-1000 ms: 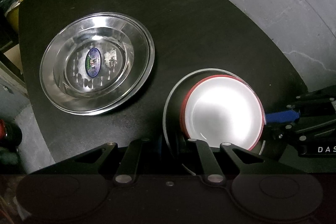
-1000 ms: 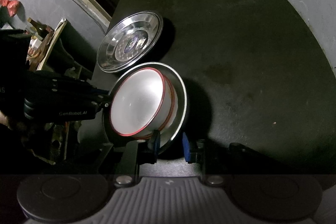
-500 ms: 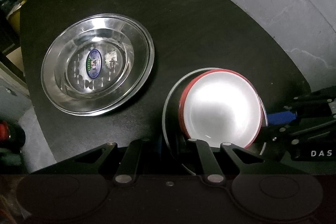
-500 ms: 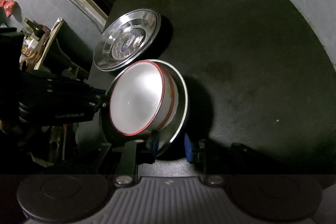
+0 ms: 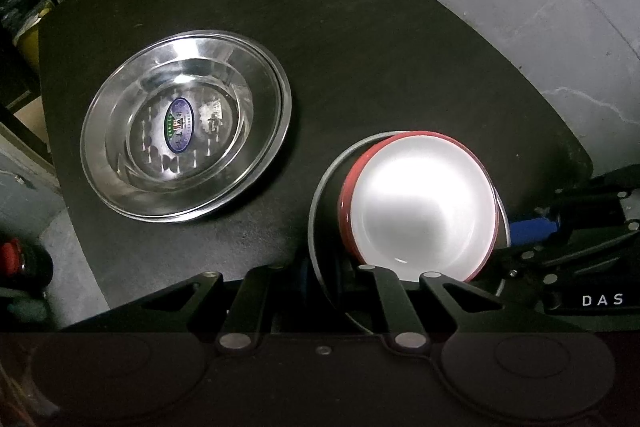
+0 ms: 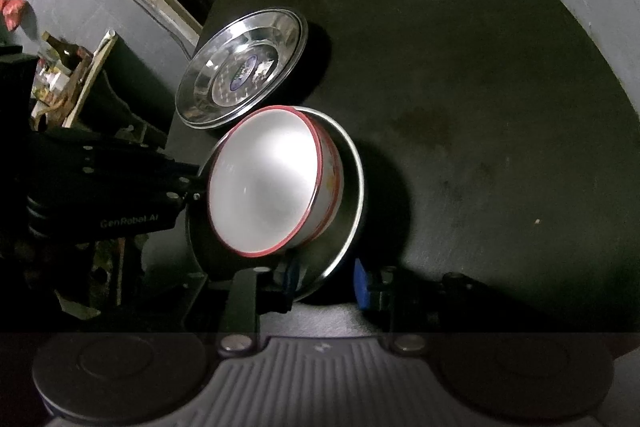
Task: Organize plates and bowls
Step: 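Carry the bowl stack over the steel plate stack with both grippers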
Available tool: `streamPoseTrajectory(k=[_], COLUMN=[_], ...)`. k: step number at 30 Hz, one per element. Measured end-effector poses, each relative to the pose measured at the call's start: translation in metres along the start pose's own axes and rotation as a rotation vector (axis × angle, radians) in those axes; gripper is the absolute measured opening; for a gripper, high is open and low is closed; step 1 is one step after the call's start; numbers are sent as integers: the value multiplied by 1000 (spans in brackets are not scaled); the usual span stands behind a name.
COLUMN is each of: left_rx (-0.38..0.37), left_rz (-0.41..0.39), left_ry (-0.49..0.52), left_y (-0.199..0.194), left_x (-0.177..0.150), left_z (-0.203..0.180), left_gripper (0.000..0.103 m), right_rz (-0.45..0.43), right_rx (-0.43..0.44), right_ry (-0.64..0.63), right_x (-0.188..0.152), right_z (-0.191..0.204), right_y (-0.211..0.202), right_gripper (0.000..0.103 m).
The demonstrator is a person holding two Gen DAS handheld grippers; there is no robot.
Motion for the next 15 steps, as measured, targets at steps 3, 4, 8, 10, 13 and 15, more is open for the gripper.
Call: streamPoseTrajectory(k=[3,4,8,10,13,15], left_rx=[-3,-4,-6,-7,-10,-9], left_rz=[-4,-9,-35,-46,-57,-63], left_ry=[-5,-7,-26,-39,-51,-53], left_y=[-1,-2,-9,-13,-16,-18], left_x=[0,0,2,2,2,1], left_z=[0,1,4,6,8,8], left_gripper=[10,10,10,10,10,10], right_rz=[-11,-20,-42,-50,-59,-65], right_rx=[5,3,7,7,6,5], right_ry=[9,6,12,10,6,2], right_x=[-1,0,4,5,7,9], right_z=[1,2,6,8,11,13], right_y=[-2,-4,-9,-10,-11,-12], right_gripper=[32,32,32,32,32,32])
Point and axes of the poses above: each gripper's, at about its wrist camera, not at the fingertips, and y roughly the way its jaws point, z to its left, x to its top, the point moved 5 cm from there along y, roughly the way its jaws point, and after that the axes turned 10 degrees about -z, right-handed, at the moved point
